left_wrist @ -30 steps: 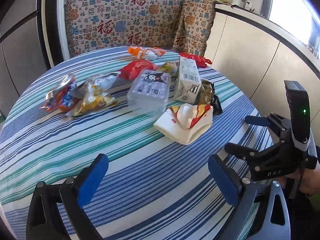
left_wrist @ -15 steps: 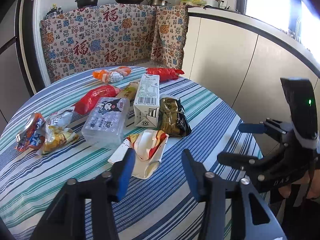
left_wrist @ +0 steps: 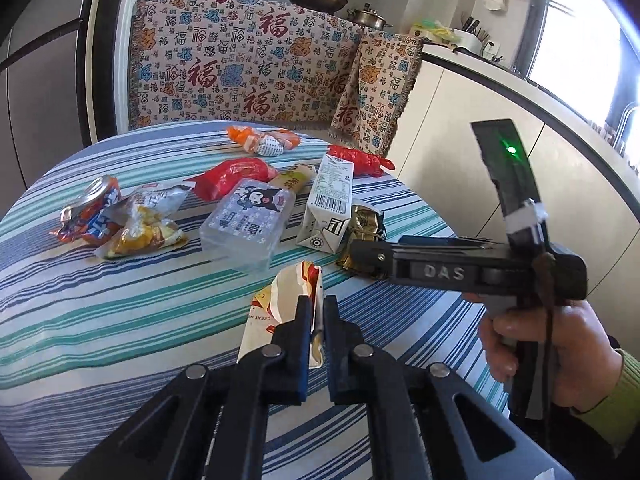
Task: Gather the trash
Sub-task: 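Grasp the white-red wrapper with the left tool while the right tool grasps the gold foil wrapper, then carry both wrappers over the wastebasket and open both tools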
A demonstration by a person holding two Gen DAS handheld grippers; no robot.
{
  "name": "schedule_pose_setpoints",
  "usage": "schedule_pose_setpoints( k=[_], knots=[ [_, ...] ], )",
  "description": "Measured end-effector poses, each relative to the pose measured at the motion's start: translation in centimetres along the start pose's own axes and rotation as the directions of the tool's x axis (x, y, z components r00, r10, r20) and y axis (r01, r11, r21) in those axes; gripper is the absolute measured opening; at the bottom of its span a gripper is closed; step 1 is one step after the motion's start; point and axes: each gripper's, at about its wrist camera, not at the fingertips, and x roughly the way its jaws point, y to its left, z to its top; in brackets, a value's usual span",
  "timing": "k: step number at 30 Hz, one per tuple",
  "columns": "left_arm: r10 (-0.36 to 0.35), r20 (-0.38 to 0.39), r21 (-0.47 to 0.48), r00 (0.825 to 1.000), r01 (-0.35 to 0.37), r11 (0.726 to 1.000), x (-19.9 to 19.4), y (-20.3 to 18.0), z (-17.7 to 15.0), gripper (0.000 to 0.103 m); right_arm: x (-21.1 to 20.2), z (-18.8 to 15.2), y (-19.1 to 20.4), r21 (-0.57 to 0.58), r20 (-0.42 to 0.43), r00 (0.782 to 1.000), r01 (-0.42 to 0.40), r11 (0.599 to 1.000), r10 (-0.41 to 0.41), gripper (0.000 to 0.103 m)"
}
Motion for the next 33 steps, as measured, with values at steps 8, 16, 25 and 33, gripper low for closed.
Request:
schedule_pose_setpoints(
  k=[8, 16, 25, 33],
  knots=[
    [-0.015, -0.057, 0.017, 0.998, 0.016, 1.0, 0.3, -0.2, -1.2, 0.011, -2.3, -1.1, 0.1, -0.058, 0.013, 1.0, 0.011, 0.998, -0.01, 0.04],
    [0.053, -0.09, 0.109, 0.995, -0.043, 0.993, 2.1, -2.1, -2.1, 0.018, -5.7, -4.4, -0.2, -0.132, 0.009, 1.0, -0.007, 0.991, 0.009, 0.04],
    [0.015, -0.043, 0.059, 0.999, -0.012, 0.998, 1.2, -2.1, -1.4, 0.005, -7.8, -5.5, -1.0, -0.149, 0.022, 0.998, -0.051, 0.988, 0.055, 0.04],
    [-0.105, -0.046, -0.001, 0.993, 0.105, 0.995, 0.5, -5.2, 0.0, 0.004, -9.7, -5.8, -6.8, -0.047, 0.026, 0.996, -0.086, 0.995, 0.087, 0.04]
  ],
)
